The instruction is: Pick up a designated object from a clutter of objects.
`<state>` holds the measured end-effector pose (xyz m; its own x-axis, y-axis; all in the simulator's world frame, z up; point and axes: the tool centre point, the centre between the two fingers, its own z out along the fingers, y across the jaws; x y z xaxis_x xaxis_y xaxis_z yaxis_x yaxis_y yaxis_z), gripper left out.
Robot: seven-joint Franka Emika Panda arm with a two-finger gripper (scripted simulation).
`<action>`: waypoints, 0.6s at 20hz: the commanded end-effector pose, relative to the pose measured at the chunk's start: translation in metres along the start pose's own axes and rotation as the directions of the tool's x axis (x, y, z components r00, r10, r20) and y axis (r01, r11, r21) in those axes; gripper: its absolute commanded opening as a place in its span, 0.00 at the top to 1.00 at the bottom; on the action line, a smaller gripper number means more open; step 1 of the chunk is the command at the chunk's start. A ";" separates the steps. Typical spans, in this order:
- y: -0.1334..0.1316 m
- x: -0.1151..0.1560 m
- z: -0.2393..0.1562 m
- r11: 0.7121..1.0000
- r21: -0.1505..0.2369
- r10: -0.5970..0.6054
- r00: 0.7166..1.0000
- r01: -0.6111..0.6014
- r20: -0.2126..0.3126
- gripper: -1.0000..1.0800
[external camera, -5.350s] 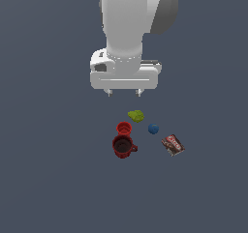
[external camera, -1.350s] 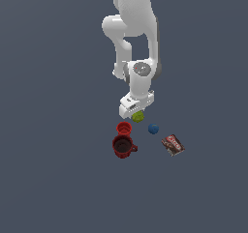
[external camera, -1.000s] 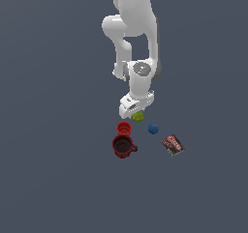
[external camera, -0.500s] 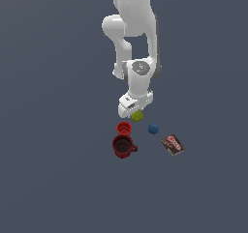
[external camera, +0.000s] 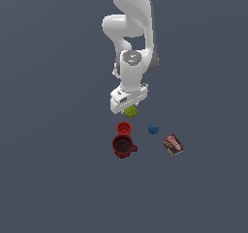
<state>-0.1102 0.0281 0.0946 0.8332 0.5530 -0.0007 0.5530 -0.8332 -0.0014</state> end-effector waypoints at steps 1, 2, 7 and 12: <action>0.012 -0.006 -0.017 1.000 0.000 0.000 1.000 0.000 -0.002 1.00; 0.017 -0.009 -0.025 1.000 0.001 0.000 1.000 0.000 -0.003 1.00; 0.047 -0.024 -0.066 1.000 0.002 0.000 1.000 0.000 -0.004 1.00; 0.078 -0.040 -0.109 1.000 0.002 -0.001 1.000 0.001 -0.004 1.00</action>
<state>-0.1010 -0.0484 0.1893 0.8332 0.5530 0.0023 0.5530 -0.8332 -0.0041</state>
